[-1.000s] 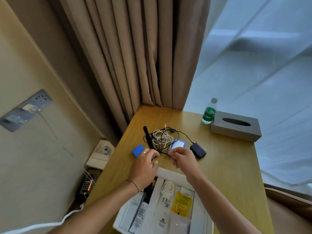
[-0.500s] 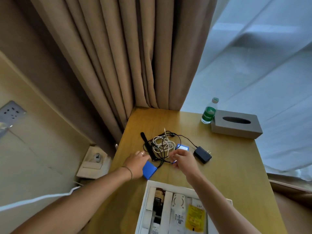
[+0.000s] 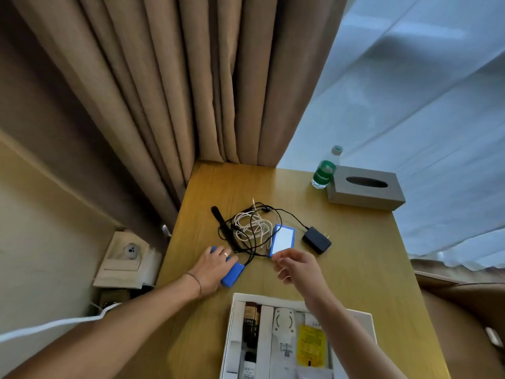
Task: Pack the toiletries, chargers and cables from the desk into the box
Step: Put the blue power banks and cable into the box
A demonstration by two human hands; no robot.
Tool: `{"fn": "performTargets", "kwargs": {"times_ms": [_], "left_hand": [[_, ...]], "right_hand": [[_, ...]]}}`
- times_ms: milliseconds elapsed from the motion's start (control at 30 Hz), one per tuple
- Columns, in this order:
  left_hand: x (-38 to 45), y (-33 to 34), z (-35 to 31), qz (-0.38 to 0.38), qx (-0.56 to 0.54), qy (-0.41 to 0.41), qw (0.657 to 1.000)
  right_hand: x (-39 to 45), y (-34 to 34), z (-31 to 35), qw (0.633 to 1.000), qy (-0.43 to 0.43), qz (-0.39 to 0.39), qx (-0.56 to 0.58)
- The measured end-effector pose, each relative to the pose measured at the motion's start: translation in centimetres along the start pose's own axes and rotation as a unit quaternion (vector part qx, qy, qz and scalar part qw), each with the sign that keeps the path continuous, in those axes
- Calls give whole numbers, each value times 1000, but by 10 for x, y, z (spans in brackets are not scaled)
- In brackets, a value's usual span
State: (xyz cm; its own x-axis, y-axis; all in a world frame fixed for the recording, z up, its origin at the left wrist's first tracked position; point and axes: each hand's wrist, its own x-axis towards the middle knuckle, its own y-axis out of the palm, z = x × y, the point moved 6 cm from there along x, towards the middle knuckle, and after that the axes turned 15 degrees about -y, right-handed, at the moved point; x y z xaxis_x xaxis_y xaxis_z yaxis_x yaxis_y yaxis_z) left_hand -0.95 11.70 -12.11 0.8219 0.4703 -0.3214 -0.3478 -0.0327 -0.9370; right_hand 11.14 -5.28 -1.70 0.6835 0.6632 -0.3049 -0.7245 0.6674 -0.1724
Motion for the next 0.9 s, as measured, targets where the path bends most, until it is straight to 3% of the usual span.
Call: {"fn": "performTargets", "kwargs": {"times_ms": [100, 200, 333, 400, 567, 633, 767, 900], "left_hand": [[-10, -16, 9, -14, -102, -6, 995], [-24, -42, 21, -5, -265, -30, 964], [-48, -81, 26, 38, -448, -53, 892], [-63, -106, 26, 22, -502, -59, 863], [-92, -155, 14, 18, -648, -48, 760], [-102, -168, 5, 37, -683, -30, 729], [-118, -185, -13, 79, -705, 28, 704], [-119, -185, -22, 132, -761, -20, 635]], "right_hand": [[-1, 2, -3, 1000, -4, 1, 0], [-2, 7, -8, 1000, 3, 13, -10], [-4, 17, -9, 999, 8, 42, -28], [-5, 23, -5, 998, 16, 58, -7], [-17, 40, 13, 969, 59, 153, 187], [-24, 41, 23, 944, 69, 181, 269], [-33, 24, 24, 931, 42, 195, 307], [-44, -3, 17, 938, 8, 187, 292]]}}
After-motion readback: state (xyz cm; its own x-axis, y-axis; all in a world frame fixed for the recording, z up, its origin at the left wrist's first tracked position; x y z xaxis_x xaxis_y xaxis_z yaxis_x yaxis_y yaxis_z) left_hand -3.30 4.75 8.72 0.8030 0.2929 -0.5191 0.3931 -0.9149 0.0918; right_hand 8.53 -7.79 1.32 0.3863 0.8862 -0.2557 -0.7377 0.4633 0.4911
